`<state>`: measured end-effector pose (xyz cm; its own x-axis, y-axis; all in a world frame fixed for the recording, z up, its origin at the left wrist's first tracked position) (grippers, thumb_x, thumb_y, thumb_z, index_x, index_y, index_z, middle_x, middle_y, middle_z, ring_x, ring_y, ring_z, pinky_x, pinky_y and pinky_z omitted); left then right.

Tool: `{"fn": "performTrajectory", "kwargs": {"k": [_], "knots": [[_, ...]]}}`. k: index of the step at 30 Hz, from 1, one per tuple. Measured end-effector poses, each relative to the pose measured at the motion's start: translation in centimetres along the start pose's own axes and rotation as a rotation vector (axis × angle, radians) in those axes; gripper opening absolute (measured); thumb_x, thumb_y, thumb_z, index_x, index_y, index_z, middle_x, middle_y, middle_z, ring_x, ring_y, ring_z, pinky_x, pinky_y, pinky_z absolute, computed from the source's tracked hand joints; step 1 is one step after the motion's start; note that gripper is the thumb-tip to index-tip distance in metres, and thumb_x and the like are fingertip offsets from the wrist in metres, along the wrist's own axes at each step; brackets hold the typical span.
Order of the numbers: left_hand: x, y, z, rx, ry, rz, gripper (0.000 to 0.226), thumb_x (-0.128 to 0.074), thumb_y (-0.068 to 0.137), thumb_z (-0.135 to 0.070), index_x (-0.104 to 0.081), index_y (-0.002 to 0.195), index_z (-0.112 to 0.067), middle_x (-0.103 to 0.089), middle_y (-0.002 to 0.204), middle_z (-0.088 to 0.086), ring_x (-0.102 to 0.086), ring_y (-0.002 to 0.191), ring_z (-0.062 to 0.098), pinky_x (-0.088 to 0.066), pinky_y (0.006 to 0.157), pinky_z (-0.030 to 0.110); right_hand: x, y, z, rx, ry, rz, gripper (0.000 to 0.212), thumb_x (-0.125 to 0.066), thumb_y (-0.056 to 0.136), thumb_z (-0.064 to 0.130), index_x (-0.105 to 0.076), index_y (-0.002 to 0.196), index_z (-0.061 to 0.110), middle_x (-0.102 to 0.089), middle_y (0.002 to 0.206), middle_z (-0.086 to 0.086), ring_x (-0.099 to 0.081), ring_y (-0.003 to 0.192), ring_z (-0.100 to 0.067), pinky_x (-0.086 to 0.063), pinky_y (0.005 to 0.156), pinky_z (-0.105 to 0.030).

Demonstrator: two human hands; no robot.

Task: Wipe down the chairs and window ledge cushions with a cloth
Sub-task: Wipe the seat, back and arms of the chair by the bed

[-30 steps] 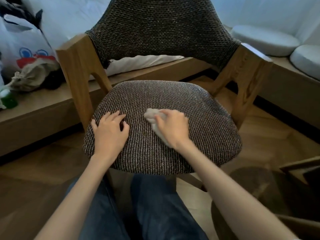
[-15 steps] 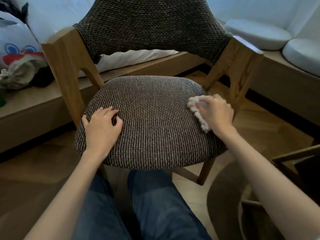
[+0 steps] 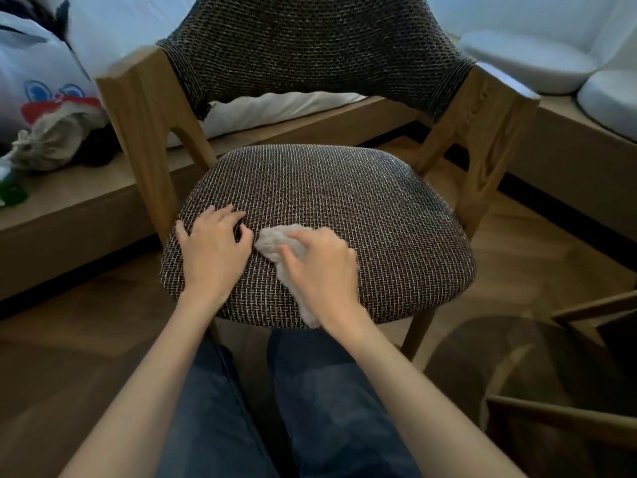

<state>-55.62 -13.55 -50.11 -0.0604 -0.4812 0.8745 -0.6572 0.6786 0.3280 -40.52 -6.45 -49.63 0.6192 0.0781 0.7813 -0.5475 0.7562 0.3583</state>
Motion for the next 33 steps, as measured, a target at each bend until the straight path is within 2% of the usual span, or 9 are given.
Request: {"fn": "performTrajectory", "kwargs": {"k": [2,5,9,14,18,21,25,29,33], "knots": [[0.0,0.0,0.0,-0.005,0.002,-0.007,0.035,-0.046,0.095,-0.027,-0.063,0.124,-0.017,-0.054,0.138,0.003,-0.038,0.136,0.021,-0.014,0.114,0.057,0.1,-0.7,0.9,0.057,0.031,-0.004,0.027,-0.06,0.09,0.042,-0.069,0.111,0.028,-0.062,0.094,-0.001,-0.063,0.071,-0.019,-0.054,0.062,-0.032],[-0.3,0.1,-0.2,0.001,0.013,-0.004,0.035,-0.045,0.095,-0.028,-0.063,0.124,-0.018,-0.053,0.138,0.003,-0.038,0.136,0.023,-0.013,0.113,0.058,2.3,-1.9,-1.1,0.139,-0.042,-0.029,0.027,-0.06,0.091,0.043,-0.069,0.11,0.027,-0.061,0.09,0.001,-0.059,0.06,-0.016,-0.052,0.051,-0.029],[-2.4,-0.1,-2.6,-0.033,0.083,0.131,0.043,-0.038,0.095,-0.039,-0.053,0.134,-0.026,-0.043,0.147,0.001,-0.027,0.141,0.028,-0.004,0.113,0.06,7.4,-2.1,-8.1,0.064,-0.155,-0.163,0.024,-0.066,0.088,0.04,-0.073,0.104,0.024,-0.064,0.089,-0.001,-0.059,0.058,-0.016,-0.048,0.047,-0.026],[-4.7,-1.2,-6.9,-0.148,0.071,0.202,0.047,-0.033,0.095,-0.042,-0.048,0.138,-0.03,-0.039,0.15,-0.002,-0.025,0.142,0.021,0.001,0.112,0.061,12.5,1.3,-16.4,-0.119,-0.272,-0.24,0.026,-0.061,0.089,0.044,-0.071,0.108,0.028,-0.066,0.1,-0.003,-0.064,0.081,-0.025,-0.042,0.062,-0.027],[-4.6,-1.0,-6.3,-0.167,0.038,0.211,0.044,-0.034,0.096,-0.041,-0.05,0.136,-0.031,-0.04,0.149,-0.002,-0.026,0.142,0.02,0.0,0.114,0.058,13.8,0.9,-19.1,-0.223,-0.138,-0.299,0.029,-0.064,0.088,0.039,-0.071,0.111,0.023,-0.068,0.105,-0.004,-0.063,0.092,-0.021,-0.049,0.075,-0.032],[-4.3,-1.2,-6.2,-0.167,0.007,0.2,0.042,-0.038,0.095,-0.04,-0.054,0.133,-0.029,-0.043,0.147,-0.002,-0.028,0.141,0.02,-0.002,0.115,0.057,13.0,-1.9,-16.5,-0.151,-0.124,-0.379,0.023,-0.066,0.087,0.032,-0.073,0.105,0.019,-0.069,0.099,-0.007,-0.064,0.083,-0.018,-0.054,0.071,-0.031],[-3.6,-1.0,-6.3,-0.16,-0.052,0.159,0.038,-0.045,0.094,-0.036,-0.061,0.126,-0.025,-0.05,0.141,-0.001,-0.036,0.136,0.021,-0.006,0.114,0.057,9.7,-3.5,-10.7,-0.022,-0.083,-0.314,0.02,-0.068,0.086,0.031,-0.074,0.099,0.017,-0.071,0.095,-0.005,-0.064,0.076,-0.012,-0.049,0.065,-0.02],[-1.4,-0.9,-4.8,-0.148,-0.271,0.061,0.029,-0.052,0.092,-0.021,-0.068,0.116,-0.017,-0.056,0.134,0.003,-0.044,0.13,0.021,-0.023,0.114,0.04,5.1,-3.5,-4.3,0.026,0.019,-0.232,0.021,-0.066,0.088,0.035,-0.074,0.099,0.02,-0.07,0.094,-0.002,-0.064,0.075,-0.012,-0.047,0.063,-0.021],[0.9,-2.4,-0.8,-0.119,-0.324,0.008,0.034,-0.048,0.094,-0.005,-0.064,0.122,-0.014,-0.056,0.134,0.003,-0.042,0.131,0.02,-0.025,0.111,0.029,1.1,-3.6,1.4,0.082,0.143,-0.198,0.021,-0.065,0.088,0.036,-0.073,0.1,0.022,-0.068,0.094,0.0,-0.065,0.075,-0.016,-0.05,0.061,-0.028]]}}
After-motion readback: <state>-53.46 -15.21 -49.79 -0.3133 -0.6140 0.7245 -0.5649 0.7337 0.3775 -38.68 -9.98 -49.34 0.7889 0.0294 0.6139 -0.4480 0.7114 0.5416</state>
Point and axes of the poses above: each hand's wrist, its own y-axis towards the middle knuckle, its own x-axis out of the back of the hand, z = x × y, the point moved 8 cm from there along y, towards the middle knuckle
